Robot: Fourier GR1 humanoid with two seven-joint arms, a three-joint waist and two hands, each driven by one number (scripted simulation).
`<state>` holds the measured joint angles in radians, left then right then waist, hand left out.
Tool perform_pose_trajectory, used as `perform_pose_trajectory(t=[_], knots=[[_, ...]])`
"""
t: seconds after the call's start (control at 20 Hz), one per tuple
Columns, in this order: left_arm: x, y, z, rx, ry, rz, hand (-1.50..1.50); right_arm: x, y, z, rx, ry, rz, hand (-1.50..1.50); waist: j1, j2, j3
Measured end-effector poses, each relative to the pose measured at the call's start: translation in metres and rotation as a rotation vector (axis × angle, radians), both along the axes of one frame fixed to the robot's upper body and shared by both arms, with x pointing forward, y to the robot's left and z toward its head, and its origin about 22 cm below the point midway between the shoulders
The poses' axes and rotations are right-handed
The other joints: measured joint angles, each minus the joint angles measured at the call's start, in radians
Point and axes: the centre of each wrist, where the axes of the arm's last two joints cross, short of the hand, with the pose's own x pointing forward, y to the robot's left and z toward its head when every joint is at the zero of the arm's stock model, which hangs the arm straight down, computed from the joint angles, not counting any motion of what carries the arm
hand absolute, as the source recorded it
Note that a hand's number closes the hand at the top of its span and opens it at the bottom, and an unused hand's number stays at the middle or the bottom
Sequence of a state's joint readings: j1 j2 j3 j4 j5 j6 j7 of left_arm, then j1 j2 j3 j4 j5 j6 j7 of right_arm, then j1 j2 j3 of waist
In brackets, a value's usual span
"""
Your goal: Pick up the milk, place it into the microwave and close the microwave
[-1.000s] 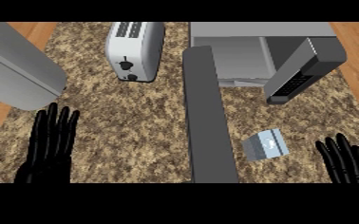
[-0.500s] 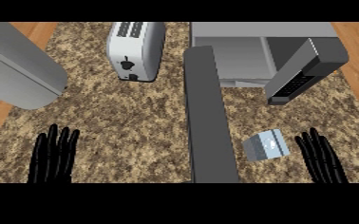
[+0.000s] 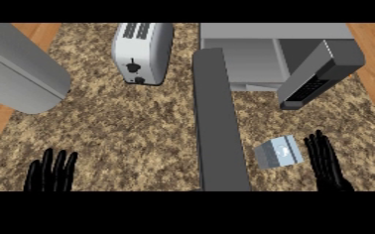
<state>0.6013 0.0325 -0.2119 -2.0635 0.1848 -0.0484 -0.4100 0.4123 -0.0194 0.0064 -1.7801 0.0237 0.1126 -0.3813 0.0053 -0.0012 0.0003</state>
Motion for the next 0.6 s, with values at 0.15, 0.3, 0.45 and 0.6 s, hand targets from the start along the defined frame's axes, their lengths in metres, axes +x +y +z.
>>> perform_pose_trajectory(t=[0.15,0.3,0.45,0.6], knots=[[-0.003,0.0,-0.006,0.005,0.006,-0.004,-1.5,0.008,-0.006,-0.019,-0.011,0.014,-0.033,-1.5,0.0,0.0,0.0],[-0.005,0.002,-0.008,0.0,0.007,-0.005,-1.5,0.014,-0.013,-0.038,-0.022,0.026,-0.048,-1.5,0.001,0.001,0.0],[-0.005,0.007,-0.013,0.001,0.005,-0.002,-1.5,0.018,-0.017,-0.059,-0.032,0.032,-0.05,-1.5,0.0,0.001,0.0],[-0.008,0.009,-0.01,0.002,0.005,-0.002,-1.5,0.021,-0.023,-0.073,-0.04,0.029,-0.05,-1.5,0.0,0.001,0.0]])
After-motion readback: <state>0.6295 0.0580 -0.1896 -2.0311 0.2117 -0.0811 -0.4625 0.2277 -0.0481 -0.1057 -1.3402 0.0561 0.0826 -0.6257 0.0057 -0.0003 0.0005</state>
